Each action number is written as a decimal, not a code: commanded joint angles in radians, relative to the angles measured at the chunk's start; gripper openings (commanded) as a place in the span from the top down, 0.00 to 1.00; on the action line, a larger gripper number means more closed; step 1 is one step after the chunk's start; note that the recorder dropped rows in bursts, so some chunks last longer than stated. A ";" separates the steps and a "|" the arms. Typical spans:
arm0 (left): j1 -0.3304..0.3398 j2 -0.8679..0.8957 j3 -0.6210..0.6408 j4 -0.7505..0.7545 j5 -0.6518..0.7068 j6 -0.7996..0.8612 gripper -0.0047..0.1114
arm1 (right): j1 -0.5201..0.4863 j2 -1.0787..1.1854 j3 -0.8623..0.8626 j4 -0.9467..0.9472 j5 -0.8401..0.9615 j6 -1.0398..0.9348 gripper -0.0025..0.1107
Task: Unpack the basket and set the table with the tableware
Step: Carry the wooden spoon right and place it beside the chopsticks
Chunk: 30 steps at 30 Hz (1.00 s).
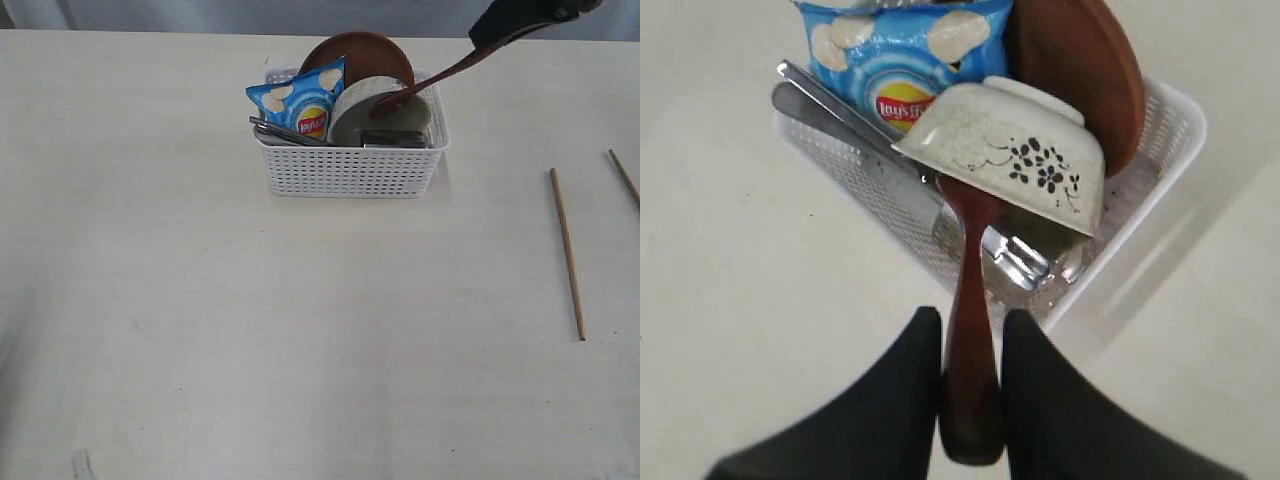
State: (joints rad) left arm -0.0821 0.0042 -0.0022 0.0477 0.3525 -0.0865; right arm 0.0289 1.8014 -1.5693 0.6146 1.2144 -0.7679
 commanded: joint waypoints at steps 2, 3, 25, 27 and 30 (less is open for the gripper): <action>0.003 -0.004 0.002 0.008 -0.010 0.004 0.96 | -0.001 -0.093 0.000 -0.068 0.007 0.080 0.98; 0.003 -0.004 0.002 0.008 -0.010 0.004 0.96 | -0.001 -0.105 0.000 -0.087 0.007 0.099 0.98; 0.003 -0.004 0.002 0.008 -0.010 0.004 0.96 | -0.053 -0.168 0.166 -0.640 -0.179 0.582 0.98; 0.003 -0.004 0.002 0.008 -0.010 0.004 0.96 | -0.067 -0.168 0.190 -0.642 -0.217 0.596 0.98; 0.003 -0.004 0.002 0.008 -0.010 0.004 0.96 | -0.079 -0.168 0.237 -0.650 -0.288 0.601 0.98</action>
State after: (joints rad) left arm -0.0821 0.0042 -0.0022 0.0477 0.3525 -0.0865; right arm -0.0365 1.6402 -1.3697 -0.0186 0.9962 -0.1813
